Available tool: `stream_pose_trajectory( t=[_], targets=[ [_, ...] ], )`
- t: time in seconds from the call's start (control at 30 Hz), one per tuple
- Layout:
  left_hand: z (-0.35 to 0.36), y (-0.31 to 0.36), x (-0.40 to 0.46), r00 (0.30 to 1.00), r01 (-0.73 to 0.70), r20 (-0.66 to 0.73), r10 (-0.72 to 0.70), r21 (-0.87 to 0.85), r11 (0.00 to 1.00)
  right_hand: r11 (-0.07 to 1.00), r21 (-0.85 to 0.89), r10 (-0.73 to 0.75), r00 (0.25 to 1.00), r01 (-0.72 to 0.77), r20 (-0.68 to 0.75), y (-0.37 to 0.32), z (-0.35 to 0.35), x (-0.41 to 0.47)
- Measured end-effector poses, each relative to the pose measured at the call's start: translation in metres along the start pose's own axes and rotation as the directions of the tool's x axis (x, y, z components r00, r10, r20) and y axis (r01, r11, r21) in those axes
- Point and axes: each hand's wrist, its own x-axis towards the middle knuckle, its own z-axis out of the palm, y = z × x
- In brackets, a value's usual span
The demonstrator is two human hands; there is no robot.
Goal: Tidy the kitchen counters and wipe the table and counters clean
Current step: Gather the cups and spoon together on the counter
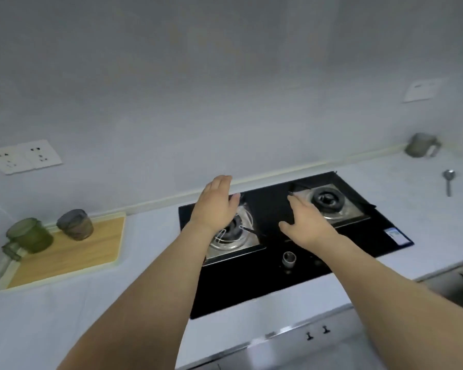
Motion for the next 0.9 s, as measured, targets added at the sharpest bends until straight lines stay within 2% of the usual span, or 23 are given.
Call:
stream_pose_trajectory(
  t=[0.17,0.3,0.6,0.73,0.83,0.9],
  targets=[
    [0.052,0.11,0.032,0.973,-0.203,0.115,0.199,0.017,0.979,0.988,0.057,0.147,0.983,-0.142,-0.106,0.101,-0.054,-0.028],
    [0.106,0.176,0.063,0.939,-0.29,0.199,0.28,0.017,0.957,0.971,0.088,0.232,0.963,-0.222,-0.135,0.181,-0.075,-0.034],
    [0.247,0.315,0.162,0.888,-0.305,0.326,0.325,-0.112,0.946,0.916,0.1,0.396,0.915,-0.388,-0.076,0.352,-0.148,0.001],
    [0.293,0.396,0.207,0.849,-0.347,0.354,0.392,-0.184,0.919,0.884,0.124,0.465,0.876,-0.451,-0.126,0.425,-0.196,0.008],
    [0.323,0.45,0.226,0.785,-0.416,0.435,0.441,-0.158,0.896,0.852,0.164,0.516,0.85,-0.497,-0.103,0.477,-0.222,0.005],
    [0.339,0.48,0.238,0.772,-0.446,0.447,0.452,-0.124,0.886,0.835,0.195,0.536,0.84,-0.514,-0.084,0.51,-0.235,0.003]
  ],
)
